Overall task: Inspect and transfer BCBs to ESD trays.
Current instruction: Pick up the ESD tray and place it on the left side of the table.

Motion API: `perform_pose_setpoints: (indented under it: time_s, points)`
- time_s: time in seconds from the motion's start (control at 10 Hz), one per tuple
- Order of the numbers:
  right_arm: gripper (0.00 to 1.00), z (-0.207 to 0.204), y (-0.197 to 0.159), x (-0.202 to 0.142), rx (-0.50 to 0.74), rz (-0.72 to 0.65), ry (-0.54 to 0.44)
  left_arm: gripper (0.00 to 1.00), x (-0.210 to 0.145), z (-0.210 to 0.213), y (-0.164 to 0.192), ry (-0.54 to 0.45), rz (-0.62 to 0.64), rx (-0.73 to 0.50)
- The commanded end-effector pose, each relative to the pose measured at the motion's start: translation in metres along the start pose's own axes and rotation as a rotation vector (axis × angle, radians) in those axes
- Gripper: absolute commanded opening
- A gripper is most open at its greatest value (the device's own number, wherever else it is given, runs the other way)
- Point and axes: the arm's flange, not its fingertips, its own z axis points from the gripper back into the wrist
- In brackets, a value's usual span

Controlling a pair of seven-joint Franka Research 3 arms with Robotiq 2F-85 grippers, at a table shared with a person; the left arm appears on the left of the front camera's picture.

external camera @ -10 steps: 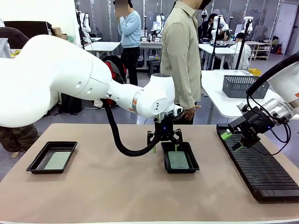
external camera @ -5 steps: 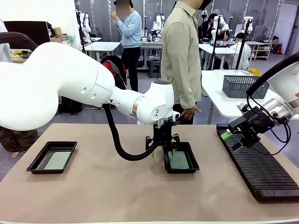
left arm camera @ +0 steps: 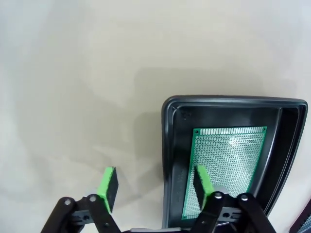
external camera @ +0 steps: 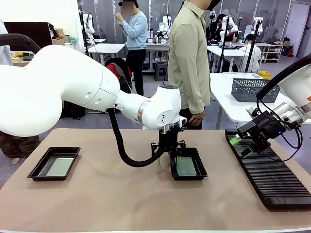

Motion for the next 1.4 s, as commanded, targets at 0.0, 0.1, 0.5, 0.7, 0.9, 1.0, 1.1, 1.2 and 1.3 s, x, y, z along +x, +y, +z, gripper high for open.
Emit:
perform_pose_setpoints:
  time_s: [0.0, 0.1, 0.5, 0.7, 0.9, 1.0, 1.1, 1.2, 1.3]
  points:
    - [1.0, 0.0015, 0.002, -0.0002, 0.002, -0.006, -0.004, 0.75, -0.0004, 0.0027, -0.0021, -0.043, 0.021, 0.037]
    - [1.0, 0.0015, 0.002, -0.0002, 0.002, -0.006, -0.004, 0.69, -0.0003, 0.0036, -0.0025, -0.043, 0.018, 0.038]
    - [1.0, 0.0015, 0.002, -0.0002, 0.002, -0.006, -0.004, 0.46, 0.0013, 0.0049, -0.0018, -0.043, 0.013, 0.03]
    - [1.0, 0.0015, 0.002, -0.0002, 0.002, -0.006, -0.004, 0.35, 0.0019, 0.0024, -0.0022, -0.039, 0.015, 0.031]
    - [1.0, 0.0015, 0.002, -0.0002, 0.002, -0.006, -0.004, 0.23, 0.0007, 0.0038, -0.0031, -0.037, 0.007, 0.024]
    - [1.0, 0.0015, 0.002, -0.0002, 0.002, -0.006, -0.004, 0.16, 0.0004, 0.003, -0.0027, -0.034, 0.007, 0.024]
    - [1.0, 0.0015, 0.002, -0.0002, 0.002, -0.006, -0.004, 0.11, -0.0001, 0.0038, -0.0017, -0.032, 0.005, 0.015]
    - [1.0, 0.0015, 0.002, -0.0002, 0.002, -0.006, -0.004, 0.05, -0.0009, 0.0046, -0.0015, -0.027, 0.002, 0.006]
    - [1.0, 0.0015, 0.002, -0.0002, 0.002, -0.006, -0.004, 0.0, -0.0014, 0.0036, -0.0017, -0.027, 0.001, 0.001]
